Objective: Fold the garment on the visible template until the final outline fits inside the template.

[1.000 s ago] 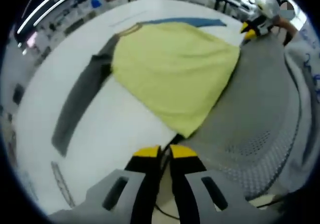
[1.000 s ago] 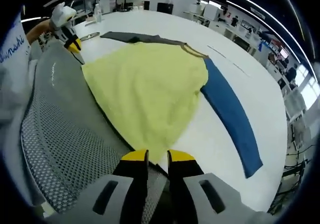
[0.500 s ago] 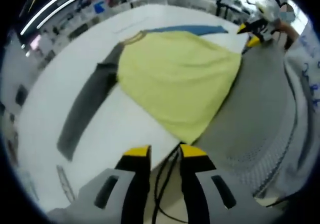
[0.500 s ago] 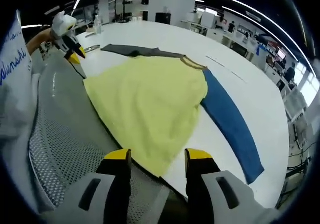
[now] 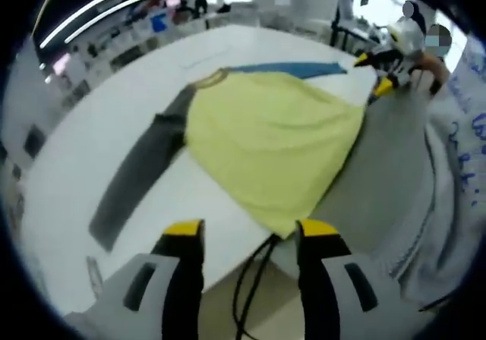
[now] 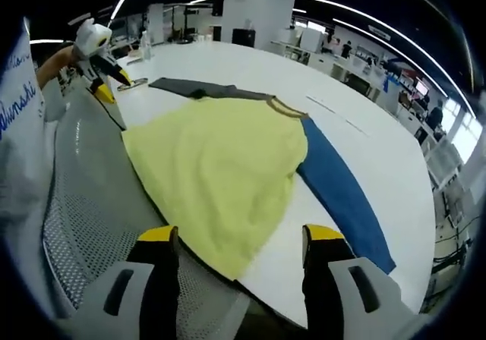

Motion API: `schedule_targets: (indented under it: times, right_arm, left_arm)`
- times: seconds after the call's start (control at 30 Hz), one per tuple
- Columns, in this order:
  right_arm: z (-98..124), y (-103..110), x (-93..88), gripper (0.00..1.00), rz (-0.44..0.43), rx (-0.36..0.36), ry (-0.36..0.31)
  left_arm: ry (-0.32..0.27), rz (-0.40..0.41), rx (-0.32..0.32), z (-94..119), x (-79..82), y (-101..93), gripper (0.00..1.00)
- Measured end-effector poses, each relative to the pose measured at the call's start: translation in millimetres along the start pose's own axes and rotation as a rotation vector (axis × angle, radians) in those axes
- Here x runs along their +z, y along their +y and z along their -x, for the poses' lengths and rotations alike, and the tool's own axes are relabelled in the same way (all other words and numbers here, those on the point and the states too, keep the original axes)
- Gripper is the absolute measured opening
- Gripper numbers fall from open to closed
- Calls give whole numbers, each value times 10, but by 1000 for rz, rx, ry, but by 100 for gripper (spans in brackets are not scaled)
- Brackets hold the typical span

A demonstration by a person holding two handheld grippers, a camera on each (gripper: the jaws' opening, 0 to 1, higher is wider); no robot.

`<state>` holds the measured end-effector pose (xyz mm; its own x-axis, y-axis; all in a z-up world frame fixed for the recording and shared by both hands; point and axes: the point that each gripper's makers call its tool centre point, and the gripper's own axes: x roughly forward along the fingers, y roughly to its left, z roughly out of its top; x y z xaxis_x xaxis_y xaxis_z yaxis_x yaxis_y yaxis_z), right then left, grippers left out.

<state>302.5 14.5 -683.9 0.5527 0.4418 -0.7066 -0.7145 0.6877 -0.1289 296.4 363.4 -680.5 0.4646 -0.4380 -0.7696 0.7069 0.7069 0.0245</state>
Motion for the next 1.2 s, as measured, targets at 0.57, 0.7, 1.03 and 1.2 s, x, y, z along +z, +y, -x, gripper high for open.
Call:
schedule_targets:
  times: [0.57,0.7,1.03,1.2]
  right_arm:
    - [36,-54,61,91,14,-35,-34]
    - [27,-56,51,96,1,-34,-37]
    - [2,-11,115,100,-11,-17,-55]
    - [-6,44,155,100,-7,12,-67]
  left_arm:
    - [-134,46,-25,-28,240,-80,83]
    - [-128,34,-21,-31,214,-91,88]
    - [-160,95,-71,-56,254,-198,99]
    - [-168,80,-66,-58,283,-209,100]
